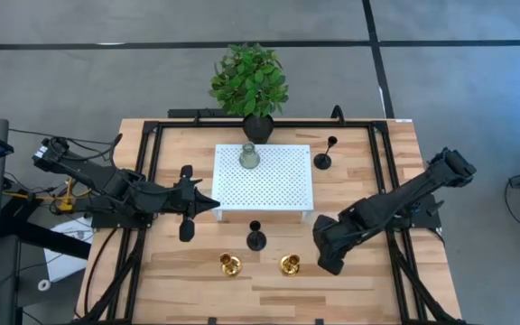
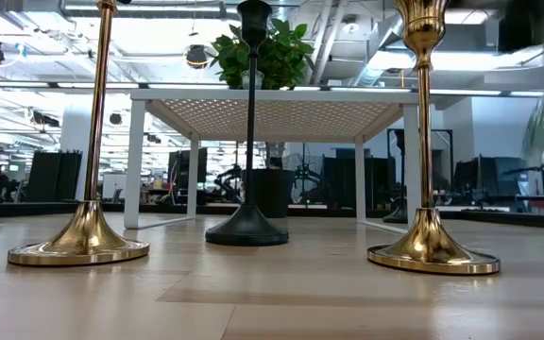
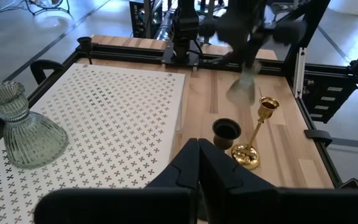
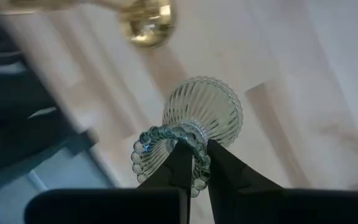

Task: Pick & Place candle stick holders
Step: Put the green candle holder on the shelf

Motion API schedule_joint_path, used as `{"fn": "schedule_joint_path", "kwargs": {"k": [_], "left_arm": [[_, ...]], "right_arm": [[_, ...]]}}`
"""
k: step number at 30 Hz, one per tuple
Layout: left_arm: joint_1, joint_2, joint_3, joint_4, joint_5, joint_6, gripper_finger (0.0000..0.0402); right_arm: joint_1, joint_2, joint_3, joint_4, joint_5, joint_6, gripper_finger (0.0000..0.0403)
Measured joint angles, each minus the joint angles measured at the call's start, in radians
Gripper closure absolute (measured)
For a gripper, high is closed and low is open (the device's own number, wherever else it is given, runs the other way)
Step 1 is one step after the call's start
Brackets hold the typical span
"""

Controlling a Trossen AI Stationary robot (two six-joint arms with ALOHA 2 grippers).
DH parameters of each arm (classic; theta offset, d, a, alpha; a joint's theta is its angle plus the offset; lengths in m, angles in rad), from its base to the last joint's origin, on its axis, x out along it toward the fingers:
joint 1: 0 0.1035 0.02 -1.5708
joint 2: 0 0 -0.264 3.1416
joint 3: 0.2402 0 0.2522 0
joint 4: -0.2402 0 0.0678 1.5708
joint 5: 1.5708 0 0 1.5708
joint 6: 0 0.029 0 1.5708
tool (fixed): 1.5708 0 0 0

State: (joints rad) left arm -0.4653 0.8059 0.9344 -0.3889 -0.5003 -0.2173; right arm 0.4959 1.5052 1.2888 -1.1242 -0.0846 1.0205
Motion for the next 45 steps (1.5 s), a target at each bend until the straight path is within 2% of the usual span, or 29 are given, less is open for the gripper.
{"fn": "schedule_joint_path", "kwargs": {"k": [6, 11, 22, 27, 35, 45], "left_arm": [[0.0, 0.0, 0.0, 0.0, 0.0, 0.0, 0.0399], [0.0, 0.0, 0.0, 0.0, 0.0, 0.0, 0.0399], [0.0, 0.0, 0.0, 0.0, 0.0, -0.001, 0.0399], [0.0, 0.0, 0.0, 0.001, 0.0, -0.001, 0.0399], [0.0, 0.0, 0.0, 0.002, 0.0, -0.001, 0.0399], [0.0, 0.0, 0.0, 0.004, 0.0, -0.001, 0.0399]], "right_arm": [[-0.051, 0.0, 0.21, -0.122, 0.007, -0.08, 0.0388], [-0.138, 0.0, 0.353, -0.201, 0.023, -0.186, 0.0388], [-0.411, 0.016, 0.466, -0.269, 0.004, -0.443, 0.0388], [-0.505, 0.087, 0.539, -0.305, 0.003, -0.569, 0.0388], [-0.618, 0.256, 0.753, -0.355, 0.004, -0.767, 0.0389], [-0.731, 0.405, 0.935, -0.398, 0.007, -0.905, 0.0389]]}}
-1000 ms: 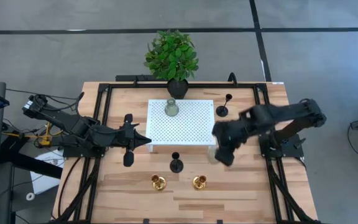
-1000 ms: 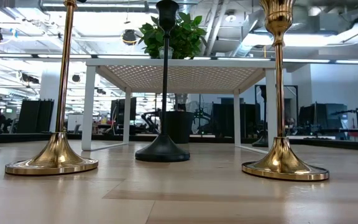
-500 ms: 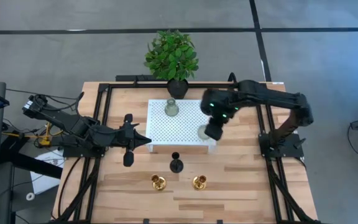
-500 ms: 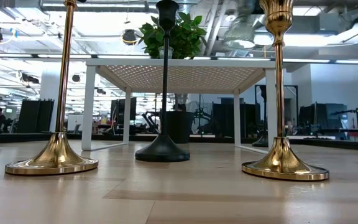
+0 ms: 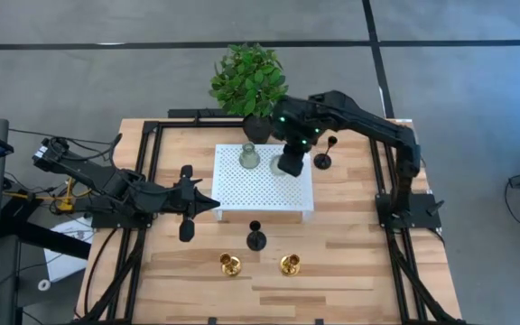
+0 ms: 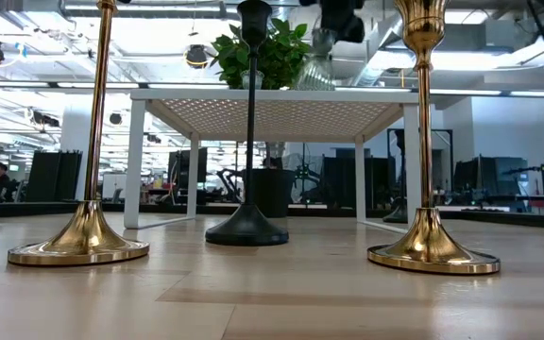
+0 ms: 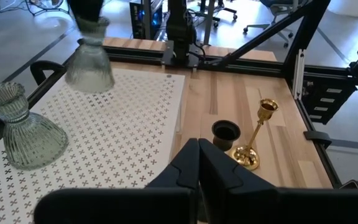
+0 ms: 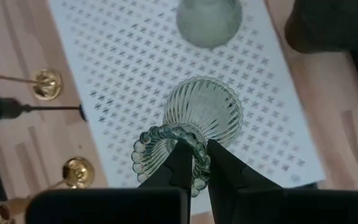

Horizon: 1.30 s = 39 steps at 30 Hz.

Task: Pick & Place candle stick holders
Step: Put the green candle holder on the shelf

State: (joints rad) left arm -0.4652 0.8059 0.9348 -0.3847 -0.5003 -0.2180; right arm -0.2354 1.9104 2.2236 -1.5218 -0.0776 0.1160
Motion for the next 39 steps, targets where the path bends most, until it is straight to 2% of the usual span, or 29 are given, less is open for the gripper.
{"fn": "schedule_joint_path", "kwargs": {"k": [15, 25, 36, 39], "left_arm": [[0.0, 0.0, 0.0, 0.0, 0.0, 0.0, 0.0399], [0.0, 0.0, 0.0, 0.0, 0.0, 0.0, 0.0399], [0.0, 0.0, 0.0, 0.0, 0.0, 0.0, 0.0399], [0.0, 0.0, 0.0, 0.0, 0.0, 0.0, 0.0399]], "right_arm": [[-0.087, 0.028, 0.006, -0.006, 0.022, -0.07, 0.0389], [-0.068, 0.088, 0.006, -0.023, -0.003, -0.105, 0.0389], [-0.068, 0.09, 0.007, -0.011, 0.004, -0.116, 0.0389], [-0.068, 0.091, 0.006, -0.006, 0.009, -0.116, 0.0364]]}}
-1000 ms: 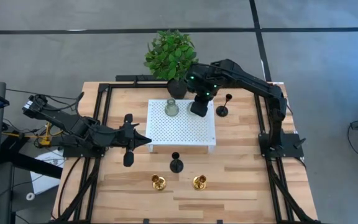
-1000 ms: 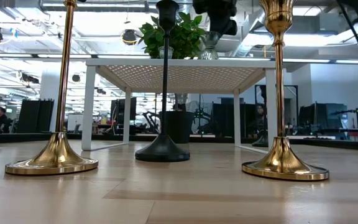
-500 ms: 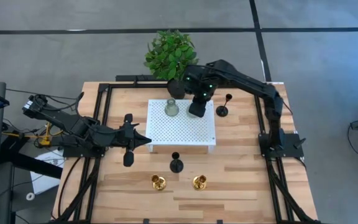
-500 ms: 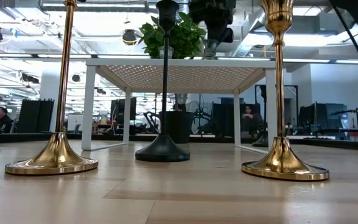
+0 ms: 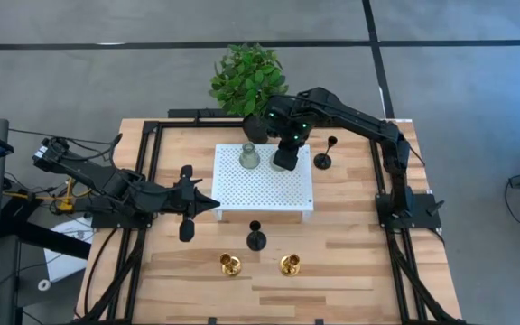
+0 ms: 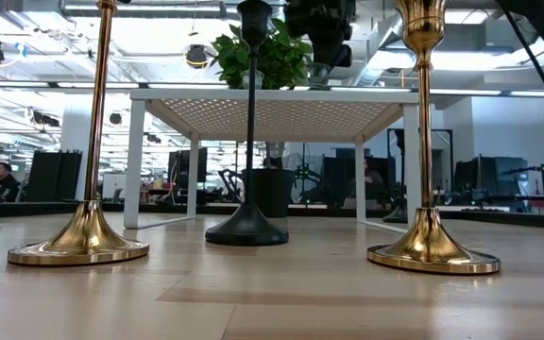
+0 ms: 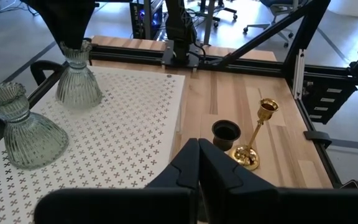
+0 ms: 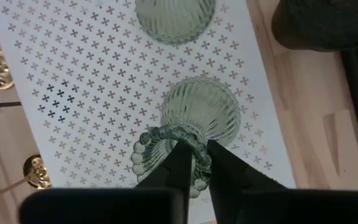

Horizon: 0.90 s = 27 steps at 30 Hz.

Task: Pick & Place candle stick holders
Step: Put the green candle holder on the shelf, then put the top black candle holder on the shelf

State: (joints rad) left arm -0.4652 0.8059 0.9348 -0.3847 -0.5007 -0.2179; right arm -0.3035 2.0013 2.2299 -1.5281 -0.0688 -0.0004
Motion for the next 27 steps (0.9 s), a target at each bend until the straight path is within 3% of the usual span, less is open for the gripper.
{"fn": "schedule_joint_path", "kwargs": {"k": [6, 11, 18, 27], "left_arm": [[0.0, 0.0, 0.0, 0.0, 0.0, 0.0, 0.0399], [0.0, 0.0, 0.0, 0.0, 0.0, 0.0, 0.0399], [0.0, 0.0, 0.0, 0.0, 0.0, 0.0, 0.0399], [0.0, 0.0, 0.0, 0.0, 0.0, 0.0, 0.0399]], "right_arm": [[0.0, 0.001, 0.0, 0.003, 0.052, -0.002, 0.029], [0.0, -0.006, 0.003, -0.007, 0.052, -0.008, 0.0264], [0.003, -0.014, 0.125, -0.036, 0.051, -0.01, 0.0275], [0.037, -0.168, 0.106, -0.039, 0.045, 0.032, 0.0316]]}}
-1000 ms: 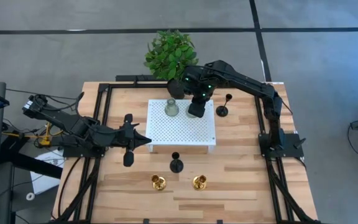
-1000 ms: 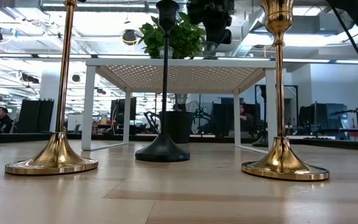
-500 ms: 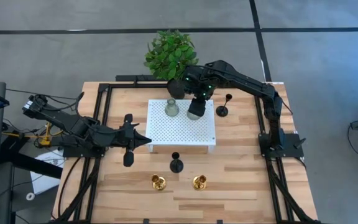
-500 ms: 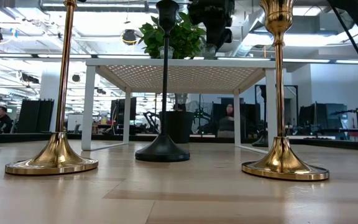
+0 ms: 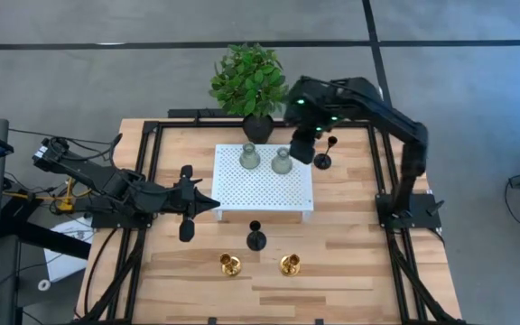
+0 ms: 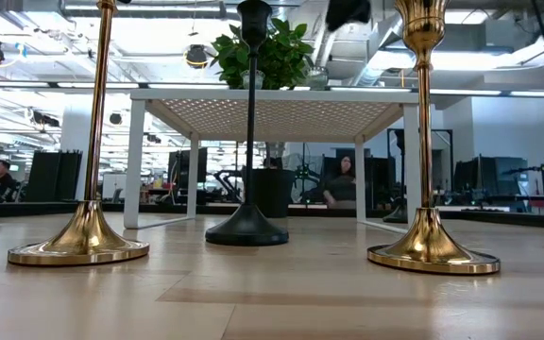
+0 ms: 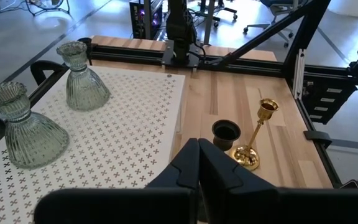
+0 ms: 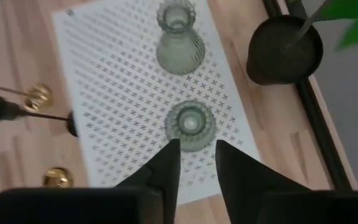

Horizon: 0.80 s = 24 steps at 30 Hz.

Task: Pick & Place candle stick holders
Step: Put the top black candle holder on the shelf

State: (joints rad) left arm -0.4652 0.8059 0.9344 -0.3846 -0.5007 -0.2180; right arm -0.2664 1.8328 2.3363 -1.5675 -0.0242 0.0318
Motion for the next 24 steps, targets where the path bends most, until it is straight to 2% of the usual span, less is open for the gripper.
{"fn": "schedule_joint_path", "kwargs": {"k": [5, 7, 11, 18, 21, 24], "left_arm": [[0.0, 0.0, 0.0, -0.001, 0.0, 0.0, 0.0399], [0.0, 0.0, 0.0, 0.0, 0.0, 0.0, 0.0399], [0.0, 0.0, 0.0, 0.0, 0.0, 0.0, 0.0399], [0.0, 0.0, 0.0, -0.001, 0.0, 0.0, 0.0399], [0.0, 0.0, 0.0, -0.001, 0.0, 0.0, 0.0399], [0.0, 0.0, 0.0, -0.001, 0.0, 0.0, 0.0399]], "right_arm": [[0.056, -0.103, 0.0, -0.003, 0.01, 0.045, 0.0378], [0.091, -0.137, 0.0, -0.004, 0.047, 0.049, 0.0396], [0.167, -0.19, 0.0, -0.004, 0.171, 0.131, 0.0392], [0.328, -0.263, -0.025, -0.003, 0.32, 0.224, 0.0402], [0.394, -0.302, -0.112, -0.003, 0.41, 0.278, 0.0402], [0.444, -0.363, -0.255, -0.003, 0.488, 0.375, 0.0402]]}}
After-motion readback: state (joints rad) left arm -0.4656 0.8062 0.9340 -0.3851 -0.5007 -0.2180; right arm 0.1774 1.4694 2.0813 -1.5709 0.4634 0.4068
